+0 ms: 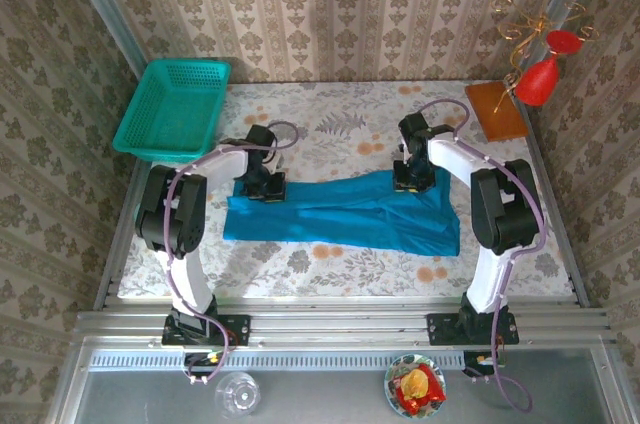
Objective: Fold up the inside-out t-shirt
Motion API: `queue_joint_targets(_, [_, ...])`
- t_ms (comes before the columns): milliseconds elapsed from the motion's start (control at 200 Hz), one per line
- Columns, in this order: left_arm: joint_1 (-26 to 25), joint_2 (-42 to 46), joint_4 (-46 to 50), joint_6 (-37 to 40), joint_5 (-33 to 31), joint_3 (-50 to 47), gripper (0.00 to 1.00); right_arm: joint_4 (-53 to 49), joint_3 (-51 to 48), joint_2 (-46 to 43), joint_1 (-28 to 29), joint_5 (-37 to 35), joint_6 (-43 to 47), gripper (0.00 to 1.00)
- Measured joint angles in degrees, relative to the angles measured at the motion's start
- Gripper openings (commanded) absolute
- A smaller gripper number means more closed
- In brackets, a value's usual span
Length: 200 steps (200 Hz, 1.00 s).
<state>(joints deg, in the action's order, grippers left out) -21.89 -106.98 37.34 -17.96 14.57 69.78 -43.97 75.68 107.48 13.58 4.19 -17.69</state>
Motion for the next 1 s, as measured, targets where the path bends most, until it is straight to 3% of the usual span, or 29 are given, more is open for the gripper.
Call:
queue_joint_targets(70, [0.0,0.02,-0.04,-0.02,-0.17,-0.31,0.13,-0.72,-0.44,-1.2,0.52,0.17,-0.09,0.0])
queue_joint_targets(315, [0.0,1.25,-0.07,-0.04,-0.83,0.5,0.13,-3.5,-8.63,-15.43,5.51,0.85,-3.08,0.0])
queue_joint_targets(420, [-0.2,1.73,-0.04,-0.04,-0.85,1.97,0.14,-4.02,-14.4,-21.03,8.83,2.86,-6.45,0.19])
queue_joint_targets(505, [-0.66,1.75,0.0,-0.04,-0.85,3.19,0.14,-4.52,-17.94,-23.1,10.95,6.27,-8.13,0.44])
queue_joint_targets(615, [-1.92,1.75,0.76,-0.04,-0.87,4.96,0.16,-5.27,-19.43,-26.16,11.89,8.92,-9.77,0.53])
queue_joint_targets(740, [-4.2,1.75,0.9,-0.09,-0.85,6.99,0.18,-6.29,-18.36,-30.42,8.68,7.43,-9.55,0.54])
queue_joint_targets(1000, [-12.5,1.7,1.05,-1.62,0.17,11.61,0.26,-4.85,-19.41,-28.7,-5.4,0.17,-8.94,0.49])
